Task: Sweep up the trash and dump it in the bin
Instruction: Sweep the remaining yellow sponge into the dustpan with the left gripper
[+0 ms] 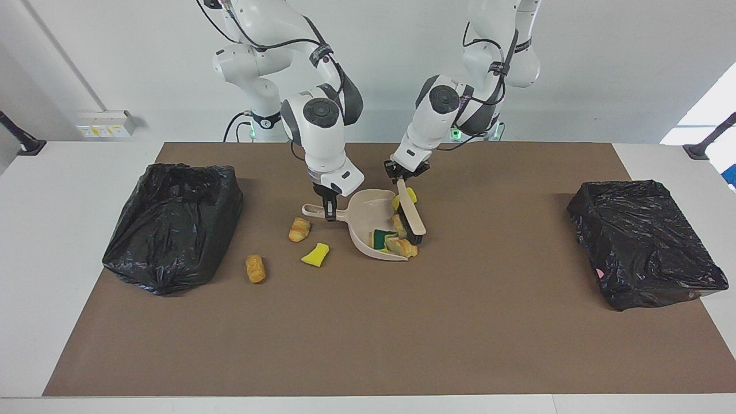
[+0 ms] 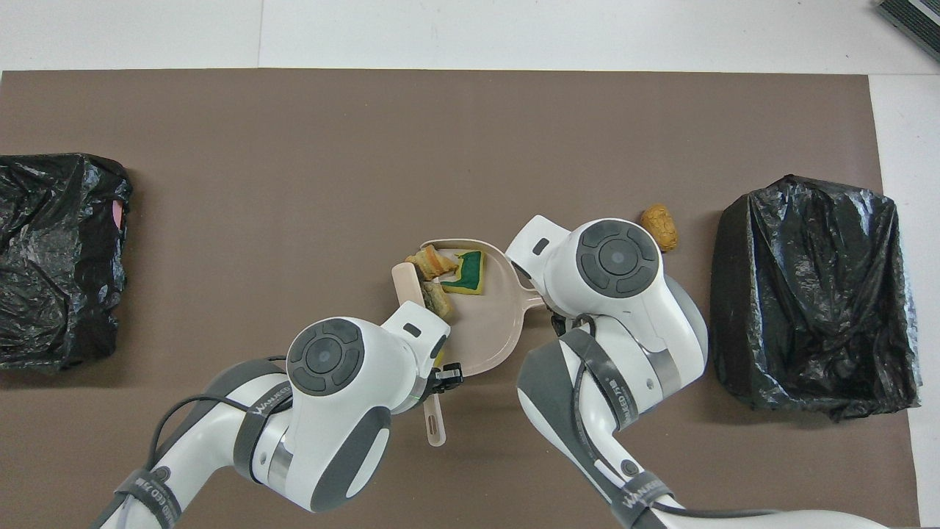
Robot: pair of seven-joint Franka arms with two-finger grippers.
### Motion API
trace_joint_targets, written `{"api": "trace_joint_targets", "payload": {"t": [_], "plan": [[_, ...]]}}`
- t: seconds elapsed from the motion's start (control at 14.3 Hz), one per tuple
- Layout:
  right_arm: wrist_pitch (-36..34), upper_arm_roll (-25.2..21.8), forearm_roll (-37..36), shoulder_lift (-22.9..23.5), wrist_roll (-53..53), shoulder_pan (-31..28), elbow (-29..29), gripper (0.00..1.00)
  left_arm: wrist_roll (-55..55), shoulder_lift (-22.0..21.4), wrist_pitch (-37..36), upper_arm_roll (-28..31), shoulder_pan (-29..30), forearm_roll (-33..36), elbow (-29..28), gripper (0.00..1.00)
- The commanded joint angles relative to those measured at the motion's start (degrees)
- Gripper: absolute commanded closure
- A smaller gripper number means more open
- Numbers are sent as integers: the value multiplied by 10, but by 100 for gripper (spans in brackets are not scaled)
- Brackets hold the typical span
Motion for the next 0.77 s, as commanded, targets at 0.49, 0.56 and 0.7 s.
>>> {"api": "trace_joint_targets", "payload": {"t": [0.49, 0.56, 0.7], "plan": [[6, 2, -11, -14, -13, -2, -22, 100, -26, -88, -167, 9, 61, -7, -36, 100], [6, 2, -11, -14, -13, -2, -21, 100, -30, -85, -145, 7, 60, -7, -52, 100], [7, 2, -11, -15, -13, -2, -21, 100, -47, -77, -85, 6, 31, -7, -80, 100]]}}
